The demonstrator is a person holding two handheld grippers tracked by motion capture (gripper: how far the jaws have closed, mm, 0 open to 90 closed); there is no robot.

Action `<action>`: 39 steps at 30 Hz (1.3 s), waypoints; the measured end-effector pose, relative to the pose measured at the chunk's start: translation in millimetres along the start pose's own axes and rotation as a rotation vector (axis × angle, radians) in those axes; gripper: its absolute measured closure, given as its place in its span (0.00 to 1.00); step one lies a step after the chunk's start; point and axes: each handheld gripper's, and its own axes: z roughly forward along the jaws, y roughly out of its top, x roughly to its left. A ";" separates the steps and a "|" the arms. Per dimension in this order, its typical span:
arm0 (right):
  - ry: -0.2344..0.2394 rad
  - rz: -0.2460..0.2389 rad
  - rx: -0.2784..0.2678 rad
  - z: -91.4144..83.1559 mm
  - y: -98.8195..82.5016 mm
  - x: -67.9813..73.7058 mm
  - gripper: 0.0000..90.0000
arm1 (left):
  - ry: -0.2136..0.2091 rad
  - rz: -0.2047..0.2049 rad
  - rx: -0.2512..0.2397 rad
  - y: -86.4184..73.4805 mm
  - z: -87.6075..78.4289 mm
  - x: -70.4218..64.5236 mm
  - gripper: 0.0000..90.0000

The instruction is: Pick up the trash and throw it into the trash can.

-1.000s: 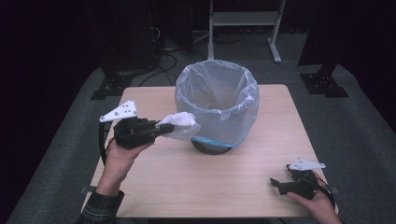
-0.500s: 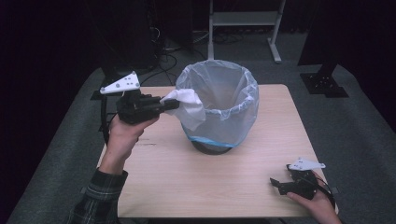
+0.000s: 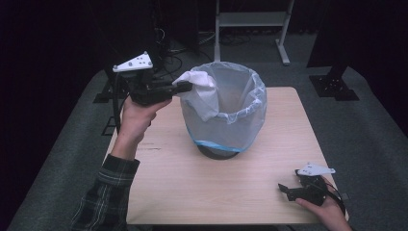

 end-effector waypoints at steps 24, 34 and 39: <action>0.001 0.002 -0.001 0.0 0.0 0.0 0.11 | 0.026 -0.034 0.008 2.7 63.9 38.9 0.85; 0.000 0.003 -0.001 0.0 0.0 0.2 0.11 | 0.046 -0.046 0.043 -7.2 73.5 40.8 0.70; 0.000 0.003 -0.001 0.0 0.0 0.2 0.11 | 0.060 -0.036 0.045 -7.9 74.4 40.8 0.55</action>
